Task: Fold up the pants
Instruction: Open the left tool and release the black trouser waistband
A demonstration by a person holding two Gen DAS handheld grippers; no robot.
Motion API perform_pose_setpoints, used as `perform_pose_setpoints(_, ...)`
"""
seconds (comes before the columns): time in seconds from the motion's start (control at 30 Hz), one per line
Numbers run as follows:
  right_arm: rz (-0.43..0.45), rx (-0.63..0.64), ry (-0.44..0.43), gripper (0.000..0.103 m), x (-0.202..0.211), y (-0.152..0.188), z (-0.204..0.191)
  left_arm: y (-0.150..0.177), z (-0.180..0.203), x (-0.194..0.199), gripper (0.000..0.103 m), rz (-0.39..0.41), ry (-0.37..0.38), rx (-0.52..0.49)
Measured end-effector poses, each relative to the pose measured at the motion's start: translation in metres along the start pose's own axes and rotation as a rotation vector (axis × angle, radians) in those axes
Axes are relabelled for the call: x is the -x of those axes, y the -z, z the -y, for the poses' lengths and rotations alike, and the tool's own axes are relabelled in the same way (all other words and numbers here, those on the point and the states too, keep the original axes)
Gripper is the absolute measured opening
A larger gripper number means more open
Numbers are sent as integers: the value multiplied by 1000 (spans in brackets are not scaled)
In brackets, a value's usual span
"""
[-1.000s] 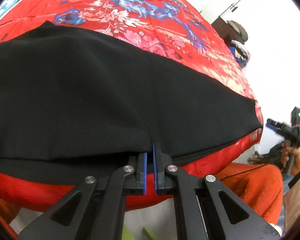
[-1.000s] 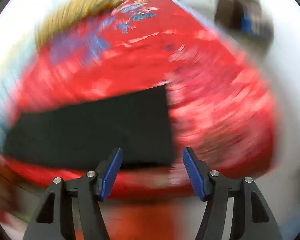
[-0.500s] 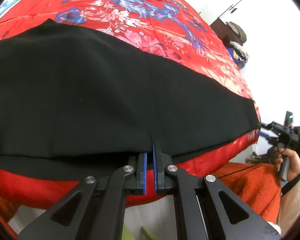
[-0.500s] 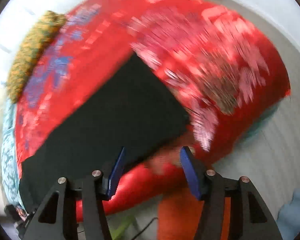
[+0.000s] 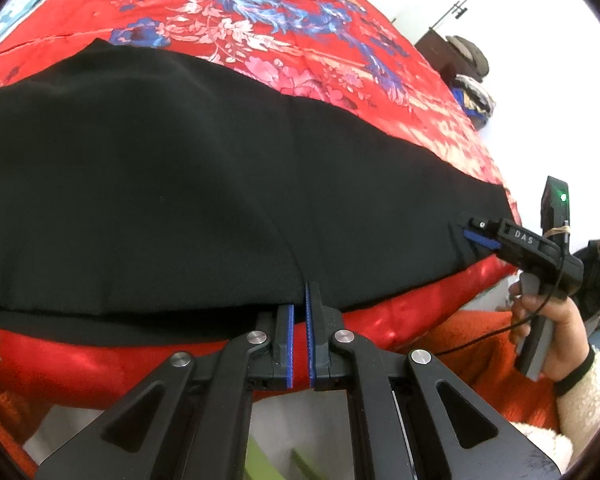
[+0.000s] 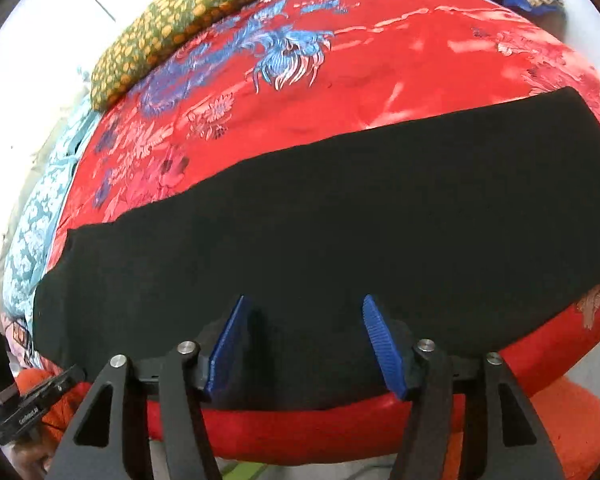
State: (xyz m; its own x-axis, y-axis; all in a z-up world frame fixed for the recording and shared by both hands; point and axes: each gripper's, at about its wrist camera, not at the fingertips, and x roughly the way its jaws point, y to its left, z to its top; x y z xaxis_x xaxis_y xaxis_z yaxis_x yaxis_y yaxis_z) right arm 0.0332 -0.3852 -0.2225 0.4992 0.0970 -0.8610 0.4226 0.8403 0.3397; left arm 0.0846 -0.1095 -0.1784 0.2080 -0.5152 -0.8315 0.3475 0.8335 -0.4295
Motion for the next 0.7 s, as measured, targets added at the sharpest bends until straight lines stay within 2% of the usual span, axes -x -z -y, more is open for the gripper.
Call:
perform_pose_setpoints(0.13, 19, 1, -5, 62, -1, 3, 5, 3, -4, -12, 3, -41, -19, 4)
perform_pose_setpoints(0.23, 38, 40, 23, 64, -8, 3, -3, 8, -7, -14, 2, -58, -19, 19)
perform_pose_setpoints(0.33, 50, 109, 61, 75, -9, 9, -14, 9, -6, -14, 3, -61, -21, 16)
perform_pose_setpoints(0.4, 47, 165, 95, 86, -14, 10, -24, 10, -7, -15, 14, -93, -59, 15)
perform_pose_setpoints(0.43, 44, 191, 112, 88, -17, 11, -29, 14, -8, -13, 18, -110, -79, 24)
perform_pose_setpoints(0.5, 41, 222, 136, 96, -19, 14, -35, 23, -12, -3, 39, -132, -97, 43)
perform_pose_setpoints(0.53, 41, 226, 140, 97, -20, 14, -36, 30, -16, 11, 42, -131, -91, 60)
perform_pose_setpoints(0.6, 42, 217, 134, 99, -21, 14, -34, 38, -25, 39, 47, -95, -74, 91)
perform_pose_setpoints(0.67, 47, 202, 126, 100, -21, 14, -33, 32, -38, 70, 51, -5, -89, 117)
perform_pose_setpoints(0.7, 51, 196, 125, 100, -20, 14, -33, 20, -49, 85, 58, 64, -122, 120)
